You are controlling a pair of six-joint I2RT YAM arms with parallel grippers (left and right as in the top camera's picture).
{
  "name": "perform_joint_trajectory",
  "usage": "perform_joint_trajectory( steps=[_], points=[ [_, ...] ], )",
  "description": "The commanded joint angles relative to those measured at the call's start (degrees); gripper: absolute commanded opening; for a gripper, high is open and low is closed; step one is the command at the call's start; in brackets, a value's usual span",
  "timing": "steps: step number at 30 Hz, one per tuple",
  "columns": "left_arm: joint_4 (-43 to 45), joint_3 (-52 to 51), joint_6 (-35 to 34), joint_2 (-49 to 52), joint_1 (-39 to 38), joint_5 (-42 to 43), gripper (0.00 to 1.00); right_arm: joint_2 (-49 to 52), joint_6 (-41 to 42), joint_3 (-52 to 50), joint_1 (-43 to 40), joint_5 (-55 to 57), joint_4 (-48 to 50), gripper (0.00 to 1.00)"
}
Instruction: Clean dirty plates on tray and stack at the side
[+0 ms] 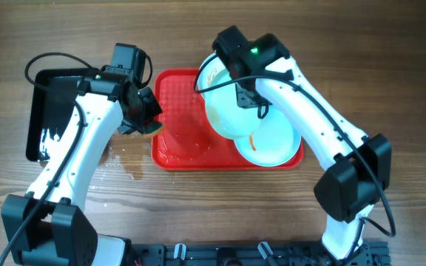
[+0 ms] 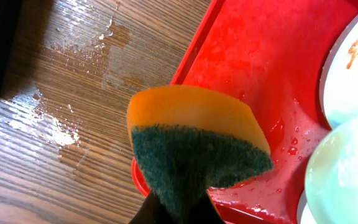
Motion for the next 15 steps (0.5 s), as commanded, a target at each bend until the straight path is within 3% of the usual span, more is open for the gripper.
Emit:
perform_joint_trajectory(
  steps=[1,15],
  points=[
    [0.61,0.33,1.09,-0.31,0.04,1.29,0.04,-1.7,3.67,2.29,3.1,9.81,-1.33,0.04],
    [3.93,-2.12,1.14,-0.31,0.07,2.16,0.04,-1.7,3.28,2.34,16.24,31.21,-1.33,0.04]
  ],
)
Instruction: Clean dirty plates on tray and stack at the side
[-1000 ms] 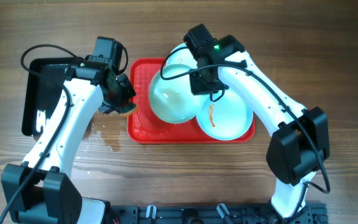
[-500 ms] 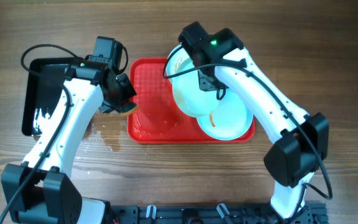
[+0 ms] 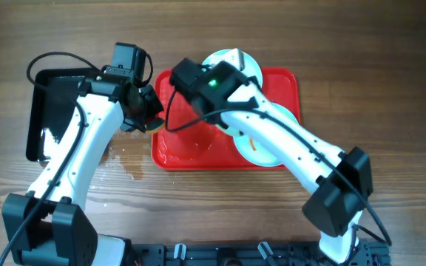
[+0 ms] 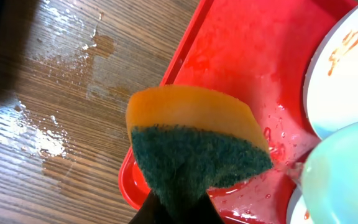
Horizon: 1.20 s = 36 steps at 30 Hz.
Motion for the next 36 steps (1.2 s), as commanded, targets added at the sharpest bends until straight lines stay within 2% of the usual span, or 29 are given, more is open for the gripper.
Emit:
perform_joint_trajectory(
  steps=[1,8,21,28,32,36],
  points=[
    [0.37,-0.92,1.11,-0.31,0.07,0.87,0.04,-1.7,0.96,1.64,3.48,10.01,-0.15,0.05],
    [0.42,-0.92,1.11,-0.31,0.07,0.87,0.04,-1.7,-0.66,1.64,7.13,18.05,-1.29,0.04],
    [0.42,-0.92,1.14,-0.31,0.07,0.87,0.04,-1.7,-1.92,1.62,7.8,16.46,-1.09,0.04],
    [0.39,-0.92,1.16,-0.31,0.07,0.85,0.04,-1.66,-1.97,1.33,5.75,-0.72,0.98,0.04],
    [0.39,-0.92,1.38,-0.31,0.07,0.81,0.04,-1.62,-2.14,-0.17,2.82,-17.14,4.83,0.04],
    [0.37,-0.92,1.38,-0.31,0.07,0.87,0.04,-1.62,-7.52,-3.67,-2.67,-35.26,11.34,0.04]
  ],
)
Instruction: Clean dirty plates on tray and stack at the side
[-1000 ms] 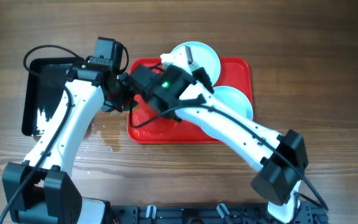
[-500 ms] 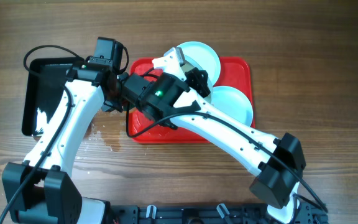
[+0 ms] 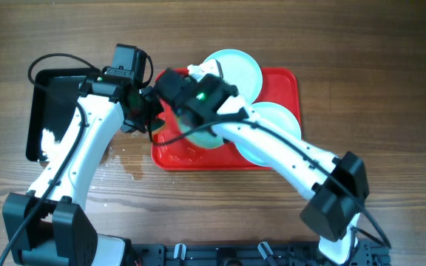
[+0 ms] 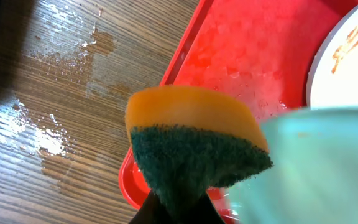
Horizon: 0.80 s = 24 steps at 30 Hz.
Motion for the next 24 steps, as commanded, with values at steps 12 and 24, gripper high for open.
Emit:
perform_joint_trajectory(
  steps=[12,24],
  points=[
    [1.29,-0.48,1.2,-0.31,-0.72,2.93,0.04,-1.49,-8.15,-23.43,-12.31,-37.03,24.35,0.04],
    [5.16,-0.52,1.09,2.78,-11.17,1.22,0.04,-1.49,-2.6,-30.99,-12.33,-40.19,35.43,0.05]
  ],
)
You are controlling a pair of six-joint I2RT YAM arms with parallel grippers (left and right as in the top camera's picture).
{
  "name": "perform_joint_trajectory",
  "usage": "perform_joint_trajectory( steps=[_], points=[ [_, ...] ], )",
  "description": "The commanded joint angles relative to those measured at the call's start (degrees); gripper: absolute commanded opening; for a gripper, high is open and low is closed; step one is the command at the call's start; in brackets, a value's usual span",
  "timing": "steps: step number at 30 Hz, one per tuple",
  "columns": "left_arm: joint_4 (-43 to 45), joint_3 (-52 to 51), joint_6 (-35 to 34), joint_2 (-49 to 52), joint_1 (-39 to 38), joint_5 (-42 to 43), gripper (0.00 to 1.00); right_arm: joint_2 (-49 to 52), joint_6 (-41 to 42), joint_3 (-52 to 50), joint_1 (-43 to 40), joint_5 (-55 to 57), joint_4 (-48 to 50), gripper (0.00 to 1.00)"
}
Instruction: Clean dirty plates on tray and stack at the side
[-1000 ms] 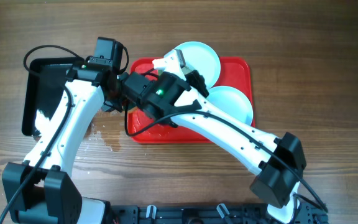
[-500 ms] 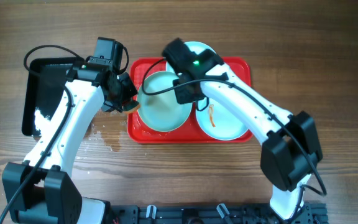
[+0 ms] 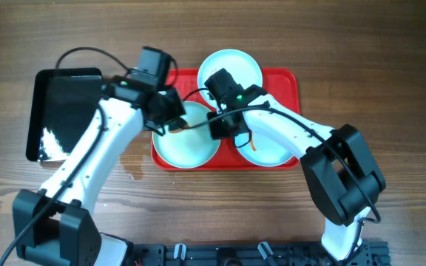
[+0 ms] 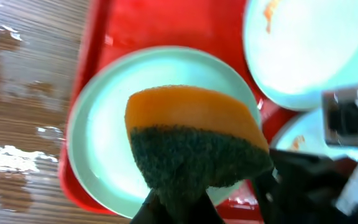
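A pale green plate lies flat in the left half of the red tray. My left gripper hangs over this plate, shut on an orange and green sponge. My right gripper sits at the plate's right rim and seems shut on it. A second plate with an orange smear rests at the tray's back. A third, also smeared, plate lies at the front right.
A black flat tray lies on the wooden table left of the red tray. Spilled water wets the wood by the red tray's left front corner.
The plate, held tilted over the tray's left half by my right gripper, now lies flat there. My left gripper with the sponge has moved right, from beside the tray's left edge to above this plate.
My right gripper first held a plate up over the tray's right half while my left gripper kept the sponge by the tray's left edge. Then the plate was over the tray's middle, then over its left half. Now it lies flat with the sponge above it.
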Motion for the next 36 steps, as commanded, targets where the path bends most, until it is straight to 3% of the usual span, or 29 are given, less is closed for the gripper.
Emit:
perform_joint_trajectory(
  steps=[1,7,26,36],
  points=[
    [0.61,-0.37,0.68,2.93,-2.95,-1.68,0.04,-1.36,2.73,-0.76,0.24,-1.4,0.07,0.04],
    [0.96,-0.37,0.68,8.22,-3.23,-1.84,0.04,-1.36,7.67,-0.76,-0.07,-0.35,0.66,0.04],
    [7.89,-0.37,0.7,20.94,-3.32,-1.95,0.04,-1.36,7.91,-0.76,-0.13,-0.81,0.66,0.04],
    [7.5,-0.37,0.7,23.98,-3.04,-8.35,0.04,-1.36,7.91,-0.76,-0.13,-0.83,-0.02,0.04]
  ],
)
